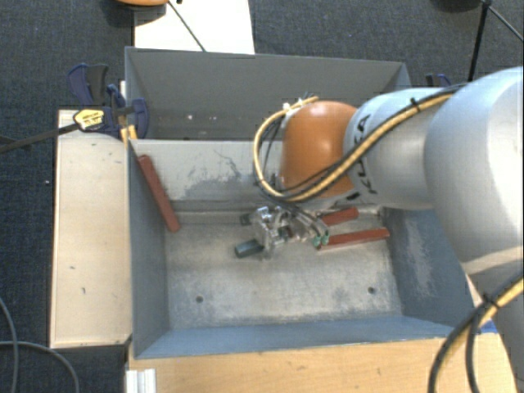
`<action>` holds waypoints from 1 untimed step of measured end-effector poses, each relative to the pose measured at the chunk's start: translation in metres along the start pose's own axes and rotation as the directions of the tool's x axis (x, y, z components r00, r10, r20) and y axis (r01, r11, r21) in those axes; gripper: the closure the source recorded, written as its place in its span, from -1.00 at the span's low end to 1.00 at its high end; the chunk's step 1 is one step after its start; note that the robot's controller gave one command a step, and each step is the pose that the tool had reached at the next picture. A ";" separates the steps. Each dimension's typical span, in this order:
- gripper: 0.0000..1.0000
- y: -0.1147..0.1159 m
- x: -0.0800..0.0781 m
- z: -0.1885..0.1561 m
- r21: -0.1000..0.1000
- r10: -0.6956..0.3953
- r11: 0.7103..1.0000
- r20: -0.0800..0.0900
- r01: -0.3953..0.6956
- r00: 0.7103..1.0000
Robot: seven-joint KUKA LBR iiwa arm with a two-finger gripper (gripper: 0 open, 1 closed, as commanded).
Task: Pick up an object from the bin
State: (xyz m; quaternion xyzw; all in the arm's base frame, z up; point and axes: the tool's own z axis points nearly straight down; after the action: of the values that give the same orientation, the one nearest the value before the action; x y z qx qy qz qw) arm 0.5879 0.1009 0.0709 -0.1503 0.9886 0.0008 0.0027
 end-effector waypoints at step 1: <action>1.00 0.000 0.000 0.000 0.000 0.000 1.000 0.000 0.000 1.000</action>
Offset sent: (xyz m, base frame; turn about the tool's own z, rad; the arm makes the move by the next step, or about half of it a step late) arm -0.0153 0.0048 0.1638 -0.0362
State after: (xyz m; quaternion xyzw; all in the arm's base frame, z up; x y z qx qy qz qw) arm 0.5880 0.1007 0.0709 -0.1505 0.9886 0.0006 0.0027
